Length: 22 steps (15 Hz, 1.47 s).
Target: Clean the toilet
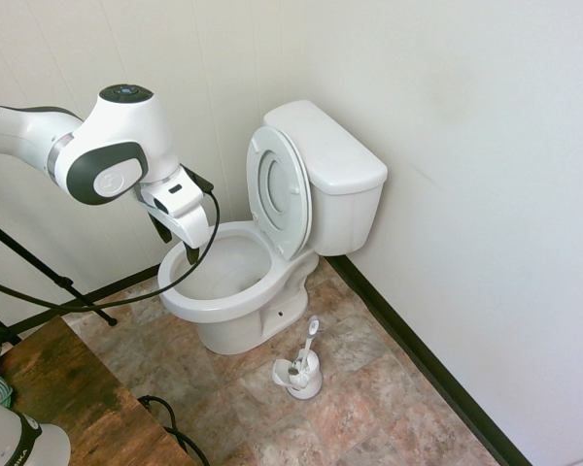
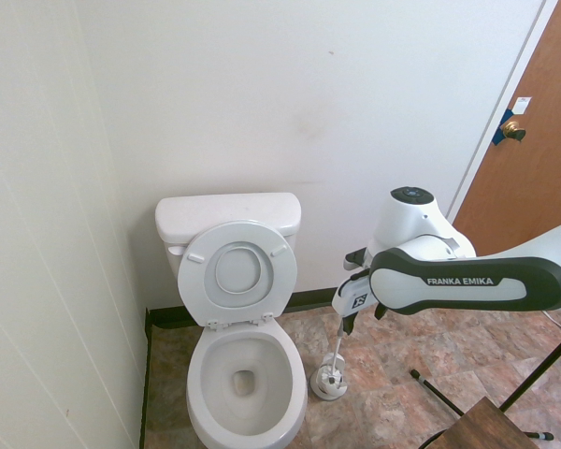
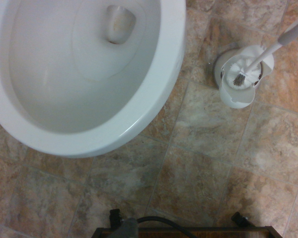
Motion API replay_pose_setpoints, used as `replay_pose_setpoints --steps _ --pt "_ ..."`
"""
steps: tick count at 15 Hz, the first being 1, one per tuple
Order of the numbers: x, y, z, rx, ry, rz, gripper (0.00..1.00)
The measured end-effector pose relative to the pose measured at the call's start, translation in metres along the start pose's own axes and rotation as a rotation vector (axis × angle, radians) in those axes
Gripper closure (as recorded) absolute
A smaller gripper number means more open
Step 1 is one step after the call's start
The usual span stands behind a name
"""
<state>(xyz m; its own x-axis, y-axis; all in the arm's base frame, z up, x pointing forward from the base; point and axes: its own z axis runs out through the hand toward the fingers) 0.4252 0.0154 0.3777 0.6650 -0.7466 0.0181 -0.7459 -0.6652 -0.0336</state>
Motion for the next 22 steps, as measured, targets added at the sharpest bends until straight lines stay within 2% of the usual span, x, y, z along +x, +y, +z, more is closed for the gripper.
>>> replay_pose_setpoints --steps 3,9,16,21,22 --pt "0.003 -0.002 0.004 0.002 0.000 0.020 0.00" --pt "0.058 -0.012 0.034 -0.010 -0.012 0.193 0.00" --pt "0.147 -0.007 0.118 -0.056 -0.022 0.489 0.00" --pt "0.201 -0.024 0.175 -0.070 -0.054 0.608 0.00" --pt "0.202 -0.024 0.175 -0.070 -0.054 0.617 0.00"
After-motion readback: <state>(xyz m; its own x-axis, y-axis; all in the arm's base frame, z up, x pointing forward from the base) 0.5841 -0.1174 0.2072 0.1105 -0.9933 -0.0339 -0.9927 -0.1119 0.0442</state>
